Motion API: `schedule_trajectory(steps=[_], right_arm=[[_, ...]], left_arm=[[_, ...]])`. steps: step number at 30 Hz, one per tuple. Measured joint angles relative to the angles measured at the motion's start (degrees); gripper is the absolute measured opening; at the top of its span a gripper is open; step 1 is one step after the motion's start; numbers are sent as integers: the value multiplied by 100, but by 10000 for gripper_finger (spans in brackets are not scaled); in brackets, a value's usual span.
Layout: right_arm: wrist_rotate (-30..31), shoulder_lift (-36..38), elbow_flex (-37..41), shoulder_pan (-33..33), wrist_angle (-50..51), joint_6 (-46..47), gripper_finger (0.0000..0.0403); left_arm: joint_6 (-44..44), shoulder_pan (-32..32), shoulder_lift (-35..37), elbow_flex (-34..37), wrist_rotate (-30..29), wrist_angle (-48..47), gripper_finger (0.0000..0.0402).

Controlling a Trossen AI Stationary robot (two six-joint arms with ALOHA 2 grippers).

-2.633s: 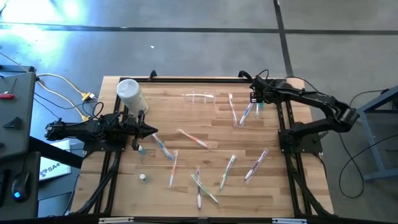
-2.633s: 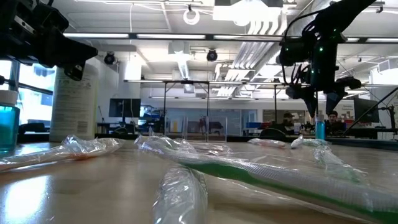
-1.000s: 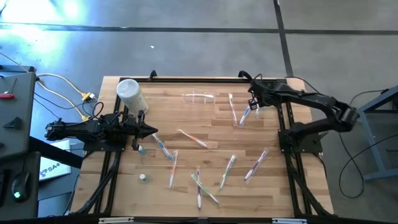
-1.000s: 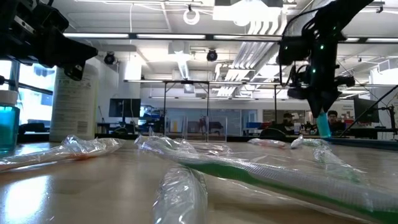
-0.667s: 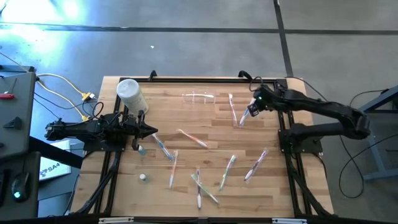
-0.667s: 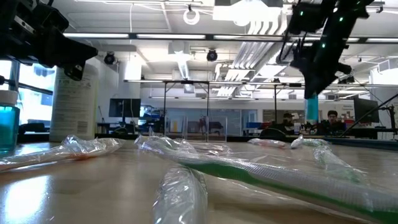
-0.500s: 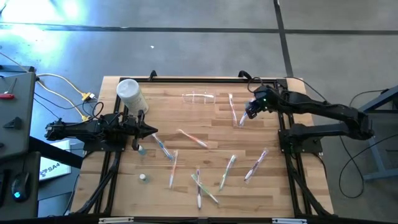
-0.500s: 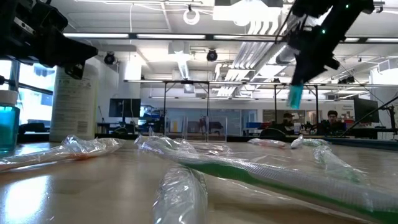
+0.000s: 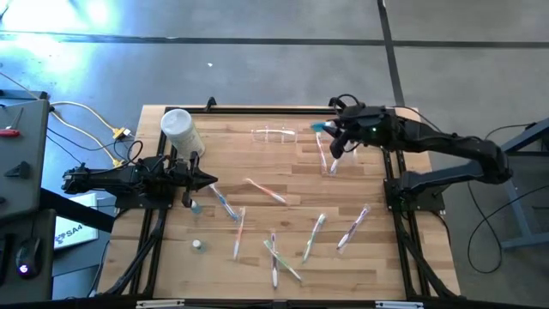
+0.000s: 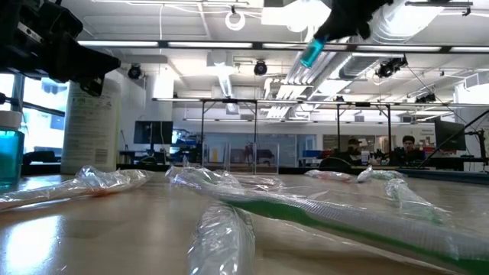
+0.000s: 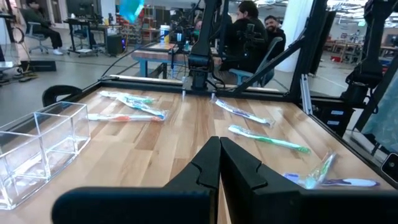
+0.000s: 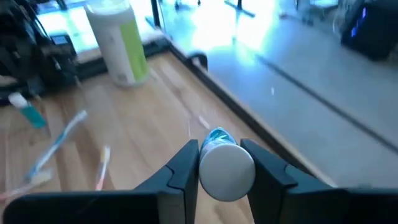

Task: Pick & Place toothbrushing station
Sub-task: Put the top right mouthwash into the transparent organizer

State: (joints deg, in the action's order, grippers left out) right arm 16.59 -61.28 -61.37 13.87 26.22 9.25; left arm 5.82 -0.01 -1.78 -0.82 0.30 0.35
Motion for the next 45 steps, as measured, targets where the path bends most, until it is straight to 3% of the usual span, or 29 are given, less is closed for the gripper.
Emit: schedule_trajectory(steps=[8,18,28,37,45], right_arm=[[-97,-1007,-813,126,-270,-256,89],[-1063,-2538,-1437,475,-835,-486,89],[-1134,-3793,-1896,782,-879,-502,89],[-1231,-4459,-2087,995,-935,-639,89],[-1057,-4601,-2087,1123,-674,-655,89]], left_arm=[[0,0,-2,0,2,-19,8],[0,0,-2,0,7,-25,8],[1,0,0,0,26,-25,8],[-3,0,-2,0,23,-23,8],[-17,0,-2,-1,22,-23,8]])
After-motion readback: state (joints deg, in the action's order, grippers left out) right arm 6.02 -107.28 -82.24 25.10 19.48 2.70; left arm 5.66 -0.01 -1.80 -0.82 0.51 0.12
